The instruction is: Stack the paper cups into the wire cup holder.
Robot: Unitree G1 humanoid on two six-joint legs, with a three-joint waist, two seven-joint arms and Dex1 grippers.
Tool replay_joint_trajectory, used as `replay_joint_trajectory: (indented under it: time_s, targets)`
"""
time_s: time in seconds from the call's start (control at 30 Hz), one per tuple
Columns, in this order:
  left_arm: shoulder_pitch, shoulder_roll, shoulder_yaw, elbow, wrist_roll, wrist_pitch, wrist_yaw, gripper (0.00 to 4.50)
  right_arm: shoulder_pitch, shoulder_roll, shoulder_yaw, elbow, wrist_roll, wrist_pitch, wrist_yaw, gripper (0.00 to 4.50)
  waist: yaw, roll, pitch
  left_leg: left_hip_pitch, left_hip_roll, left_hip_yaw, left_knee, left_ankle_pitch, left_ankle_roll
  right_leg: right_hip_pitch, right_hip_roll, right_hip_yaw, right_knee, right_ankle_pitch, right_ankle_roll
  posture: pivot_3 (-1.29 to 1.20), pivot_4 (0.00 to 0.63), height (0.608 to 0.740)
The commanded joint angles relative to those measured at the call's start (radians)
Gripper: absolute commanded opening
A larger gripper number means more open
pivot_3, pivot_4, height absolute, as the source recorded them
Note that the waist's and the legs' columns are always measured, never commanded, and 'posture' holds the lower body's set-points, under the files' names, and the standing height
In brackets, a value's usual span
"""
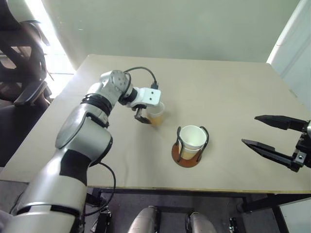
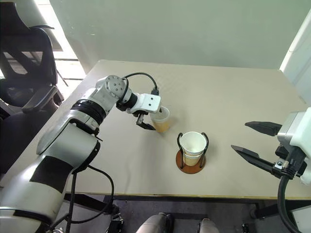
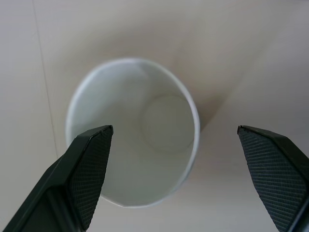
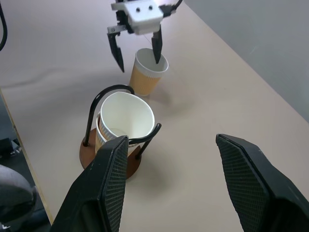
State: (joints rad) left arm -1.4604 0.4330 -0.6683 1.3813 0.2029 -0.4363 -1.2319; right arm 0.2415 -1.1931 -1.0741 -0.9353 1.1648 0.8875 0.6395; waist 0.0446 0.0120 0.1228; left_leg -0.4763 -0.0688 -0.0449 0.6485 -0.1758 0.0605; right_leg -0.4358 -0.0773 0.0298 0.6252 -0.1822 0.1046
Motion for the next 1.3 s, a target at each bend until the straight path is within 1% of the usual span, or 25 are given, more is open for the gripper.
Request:
replay_joint_trajectory:
  time_s: [0.03, 0.17, 0.27, 0.3, 0.37, 0.53, 0.57, 0.7, 0.73, 0.9, 1.07, 1.1, 1.17, 1.23, 1.3]
  targets:
    - [0.012, -0.018, 0.048, -0.002, 0.064, -0.002, 0.053, 4.43, -0.019, -0.014, -0.026, 0.005, 0.01, 0.016, 0.001, 2.96, 0.0, 0.0, 0.0, 0.0, 0.0, 0.0, 0.0, 0.0, 0.0, 0.0, 0.0, 0.0, 0.0, 0.0, 0.0, 0.0, 0.15, 0.74]
    - [0.035, -0.033, 0.07, 0.0, 0.125, 0.001, 0.081, 4.43, -0.029, -0.013, -0.041, 0.001, 0.019, 0.04, 0.004, 2.96, -0.001, 0.0, 0.0, 0.001, 0.0, 0.0, 0.0, 0.001, 0.0, 0.0, 0.0, 0.0, 0.0, 0.001, 0.001, 0.0, 0.15, 0.74]
    - [0.049, -0.043, 0.068, 0.002, 0.181, -0.002, 0.134, 4.43, -0.031, -0.01, -0.05, -0.005, 0.036, 0.055, 0.005, 2.96, -0.001, 0.0, 0.0, 0.002, 0.0, 0.0, 0.0, 0.002, 0.0, 0.001, 0.0, 0.001, 0.001, 0.002, 0.0, 0.0, 0.15, 0.74]
    - [0.053, -0.047, 0.071, 0.002, 0.193, -0.001, 0.141, 4.28, -0.028, -0.008, -0.055, -0.009, 0.046, 0.06, 0.008, 2.96, -0.001, 0.0, 0.0, 0.002, 0.0, 0.0, 0.0, 0.002, 0.0, 0.001, 0.0, 0.001, 0.001, 0.002, 0.0, 0.0, 0.15, 0.74]
    - [0.058, -0.053, 0.084, 0.003, 0.208, 0.002, 0.148, 3.83, -0.024, -0.007, -0.066, -0.015, 0.058, 0.072, 0.012, 2.96, -0.001, 0.0, 0.0, 0.003, 0.0, 0.0, 0.0, 0.002, 0.0, 0.001, 0.0, 0.001, 0.001, 0.002, 0.0, 0.0, 0.15, 0.74]
    - [0.068, -0.06, 0.104, 0.004, 0.248, -0.001, 0.158, 2.09, -0.023, -0.008, -0.09, -0.02, 0.078, 0.093, 0.004, 2.96, -0.001, 0.0, 0.0, 0.003, -0.001, 0.0, 0.0, 0.002, 0.001, 0.002, 0.0, 0.001, 0.001, 0.002, 0.0, 0.0, 0.15, 0.74]
    - [0.069, -0.06, 0.109, 0.004, 0.254, -0.001, 0.156, 1.64, -0.023, -0.008, -0.093, -0.021, 0.082, 0.096, 0.001, 2.96, -0.001, 0.0, 0.0, 0.004, -0.001, 0.0, 0.0, 0.002, 0.001, 0.002, 0.0, 0.001, 0.001, 0.002, 0.0, 0.0, 0.15, 0.74]
    - [0.061, -0.057, 0.133, 0.004, 0.268, -0.007, 0.146, 0.19, -0.022, -0.006, -0.101, -0.02, 0.093, 0.104, 0.003, 2.96, -0.001, 0.0, 0.0, 0.005, -0.001, 0.0, 0.0, 0.002, 0.001, 0.003, 0.0, 0.001, 0.001, 0.001, -0.001, 0.0, 0.15, 0.74]
    - [0.055, -0.055, 0.14, 0.003, 0.271, -0.011, 0.14, 0.05, -0.019, -0.004, -0.103, -0.02, 0.096, 0.106, 0.006, 2.96, -0.001, 0.0, 0.0, 0.005, -0.001, 0.0, 0.0, 0.002, 0.001, 0.003, 0.0, 0.001, 0.001, 0.001, -0.001, 0.0, 0.15, 0.74]
    - [0.017, -0.044, 0.191, -0.003, 0.249, -0.032, 0.07, 0.05, 0.005, 0.021, -0.117, -0.02, 0.082, 0.109, 0.019, 2.96, -0.001, 0.0, 0.0, 0.004, -0.001, 0.0, 0.0, 0.002, 0.001, 0.003, 0.0, 0.002, 0.001, 0.001, -0.001, 0.0, 0.15, 0.74]
    - [-0.039, -0.045, 0.297, -0.013, 0.171, -0.044, -0.094, 0.05, 0.038, 0.047, -0.146, -0.023, 0.068, 0.106, 0.032, 2.96, 0.0, 0.0, 0.0, 0.003, -0.001, 0.0, 0.0, 0.002, 0.001, 0.002, 0.0, 0.002, 0.001, 0.001, 0.0, 0.0, 0.15, 0.74]
    - [-0.06, -0.049, 0.325, -0.018, 0.144, -0.046, -0.148, 0.05, 0.048, 0.053, -0.154, -0.024, 0.062, 0.108, 0.035, 2.96, 0.0, 0.0, 0.0, 0.003, -0.002, 0.0, 0.0, 0.002, 0.001, 0.002, 0.0, 0.002, 0.001, 0.001, 0.0, 0.0, 0.15, 0.74]
    - [-0.092, -0.059, 0.366, -0.025, 0.108, -0.055, -0.226, 0.05, 0.061, 0.06, -0.165, -0.024, 0.052, 0.106, 0.042, 2.96, 0.0, 0.0, 0.0, 0.003, -0.002, -0.001, 0.0, 0.002, 0.001, 0.002, 0.0, 0.002, 0.0, -0.003, -0.007, 0.0, 0.15, 0.74]
    - [-0.128, -0.078, 0.416, -0.033, 0.057, -0.057, -0.32, 0.05, 0.073, 0.063, -0.18, -0.023, 0.047, 0.105, 0.047, 2.96, 0.0, 0.0, 0.0, 0.002, -0.002, -0.001, 0.0, 0.001, 0.001, 0.002, 0.0, 0.002, 0.0, -0.004, -0.008, 0.0, 0.15, 0.74]
    - [-0.162, -0.104, 0.447, -0.039, -0.008, -0.061, -0.374, 0.05, 0.084, 0.065, -0.198, -0.024, 0.044, 0.111, 0.047, 2.96, 0.0, 0.0, 0.0, 0.002, -0.002, -0.001, 0.0, 0.001, 0.002, 0.002, 0.0, 0.002, 0.0, -0.004, -0.007, 0.0, 0.15, 0.74]
